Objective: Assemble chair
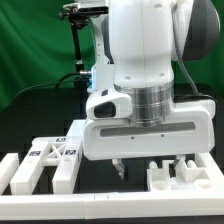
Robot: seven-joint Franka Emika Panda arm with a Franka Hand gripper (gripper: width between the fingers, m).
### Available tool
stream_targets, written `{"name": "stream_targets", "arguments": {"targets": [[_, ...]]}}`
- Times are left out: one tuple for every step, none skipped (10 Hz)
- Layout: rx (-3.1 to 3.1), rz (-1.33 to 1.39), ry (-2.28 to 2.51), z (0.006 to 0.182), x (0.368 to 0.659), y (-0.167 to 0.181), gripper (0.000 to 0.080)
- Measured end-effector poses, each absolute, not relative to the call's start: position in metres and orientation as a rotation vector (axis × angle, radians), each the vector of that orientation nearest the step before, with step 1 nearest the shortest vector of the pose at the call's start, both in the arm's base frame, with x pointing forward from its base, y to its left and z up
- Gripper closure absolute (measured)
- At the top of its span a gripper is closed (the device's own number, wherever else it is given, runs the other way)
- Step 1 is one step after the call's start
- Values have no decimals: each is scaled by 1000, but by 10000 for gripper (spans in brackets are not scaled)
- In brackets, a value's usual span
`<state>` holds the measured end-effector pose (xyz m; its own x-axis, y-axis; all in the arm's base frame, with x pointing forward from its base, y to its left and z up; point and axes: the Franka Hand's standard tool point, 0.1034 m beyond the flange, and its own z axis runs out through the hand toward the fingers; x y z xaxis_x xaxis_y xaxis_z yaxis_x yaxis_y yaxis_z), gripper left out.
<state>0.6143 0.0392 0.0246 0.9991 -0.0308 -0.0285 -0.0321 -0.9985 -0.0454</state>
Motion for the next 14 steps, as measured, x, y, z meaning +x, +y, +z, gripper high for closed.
{"name": "stream_targets", "arguments": {"targets": [[-3095,39,48,26,615,39,151],[-3093,50,39,35,613,40,151],[-3091,62,27,46,604,39,151],[-3087,125,17,53,584,39,151],[-3088,135,3,60,571,43,151],[-3084,186,4,67,562,48,151],[-3074,292,42,73,557,51,151],[-3050,464,34,72,552,50,151],[-3039,522,33,69,558,50,151],[-3019,646,56,68,550,51,151],[-3005,753,101,61,535,53,151],[-2964,913,98,57,514,53,151],[-2929,1029,90,49,497,54,151],[-2917,1074,81,43,490,58,151]]}}
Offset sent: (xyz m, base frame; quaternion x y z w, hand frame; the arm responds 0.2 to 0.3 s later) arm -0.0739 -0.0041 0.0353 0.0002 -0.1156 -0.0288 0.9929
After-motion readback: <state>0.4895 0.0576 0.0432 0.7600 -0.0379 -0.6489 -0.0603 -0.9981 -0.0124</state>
